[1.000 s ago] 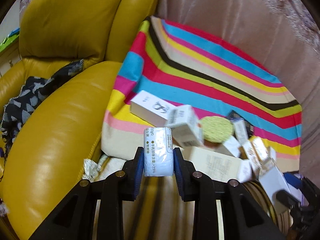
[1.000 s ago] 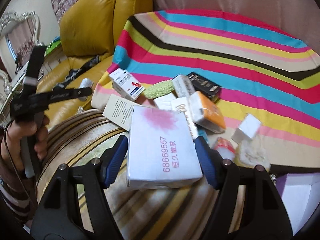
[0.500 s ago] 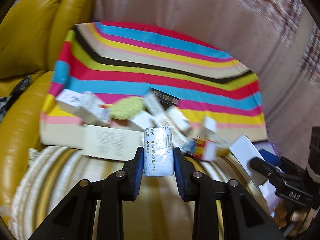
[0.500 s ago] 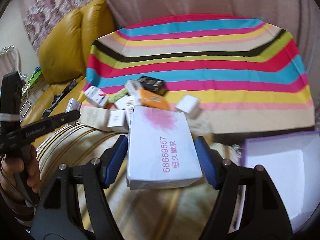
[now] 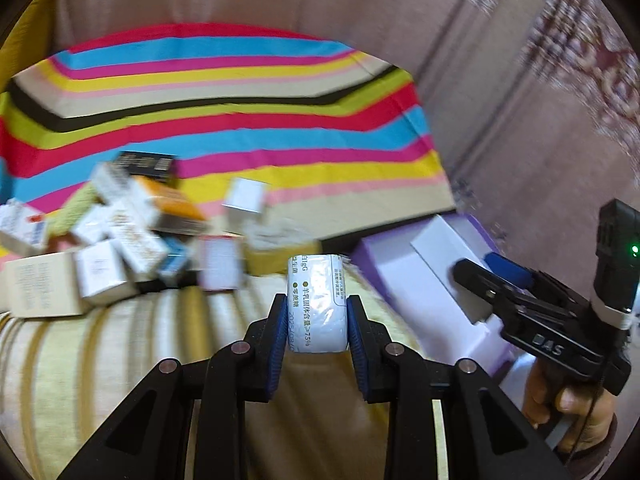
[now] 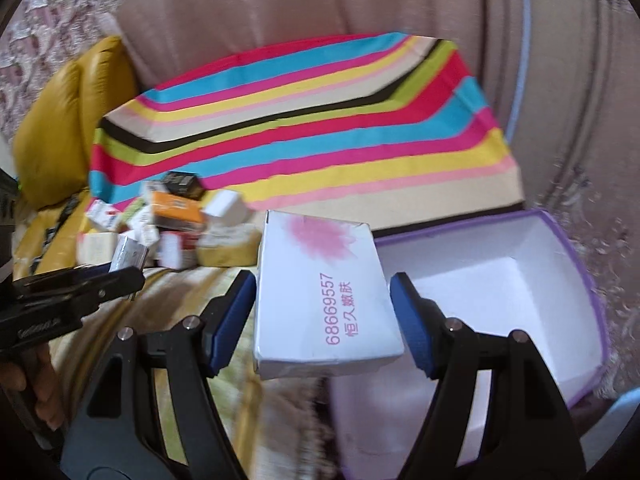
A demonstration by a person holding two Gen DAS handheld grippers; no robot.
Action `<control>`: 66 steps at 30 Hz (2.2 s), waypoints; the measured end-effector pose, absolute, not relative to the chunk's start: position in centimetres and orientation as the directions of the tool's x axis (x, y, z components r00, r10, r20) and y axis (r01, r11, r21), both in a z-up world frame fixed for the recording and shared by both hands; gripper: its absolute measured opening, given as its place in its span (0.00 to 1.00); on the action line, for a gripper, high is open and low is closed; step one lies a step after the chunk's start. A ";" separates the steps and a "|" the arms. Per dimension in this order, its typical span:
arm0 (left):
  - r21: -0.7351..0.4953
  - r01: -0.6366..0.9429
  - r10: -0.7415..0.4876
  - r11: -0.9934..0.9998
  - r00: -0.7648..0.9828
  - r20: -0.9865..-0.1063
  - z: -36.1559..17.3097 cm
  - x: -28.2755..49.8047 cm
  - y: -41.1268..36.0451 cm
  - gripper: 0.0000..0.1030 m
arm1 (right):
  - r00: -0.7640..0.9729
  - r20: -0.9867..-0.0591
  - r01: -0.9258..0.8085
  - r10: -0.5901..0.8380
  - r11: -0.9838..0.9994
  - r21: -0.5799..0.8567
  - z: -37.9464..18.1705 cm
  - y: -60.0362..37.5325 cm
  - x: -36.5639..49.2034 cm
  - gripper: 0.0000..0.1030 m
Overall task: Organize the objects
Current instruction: 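Carry the pink-printed white box with the right tool while the left tool carries a small box, then open the right tool over the purple-rimmed box while the left tool releases its small box, then move both tools back over the pile of boxes on the blanket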
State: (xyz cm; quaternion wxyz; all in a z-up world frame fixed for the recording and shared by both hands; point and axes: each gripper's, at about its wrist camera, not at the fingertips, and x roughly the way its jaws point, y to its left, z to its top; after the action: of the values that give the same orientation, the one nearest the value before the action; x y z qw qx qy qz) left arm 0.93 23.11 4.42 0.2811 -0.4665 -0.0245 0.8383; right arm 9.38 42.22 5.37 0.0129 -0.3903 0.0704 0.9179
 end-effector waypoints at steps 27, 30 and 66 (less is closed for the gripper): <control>-0.380 -0.583 0.593 -0.719 -0.229 -0.772 3.3 2.4 32.1 0.63 | -0.645 -0.726 -0.359 0.239 -0.933 0.012 4.9 50.0 12.0 0.82; -0.382 -0.547 0.582 -0.745 -0.256 -0.772 3.5 1.8 30.9 0.64 | -0.649 -0.725 -0.352 0.231 -0.936 0.017 5.0 49.6 11.9 0.86; -0.316 -0.185 0.366 -0.931 -0.515 -0.775 3.0 -0.5 6.8 0.82 | -0.643 -0.764 -0.040 -0.049 -0.994 0.097 4.6 39.0 6.9 0.93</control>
State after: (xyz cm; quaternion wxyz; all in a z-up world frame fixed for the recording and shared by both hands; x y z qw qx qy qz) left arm -0.51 6.83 2.96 0.1591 -0.4659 -0.0970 0.8650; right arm 6.87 39.00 4.65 -0.0025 -0.4222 0.0525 0.9050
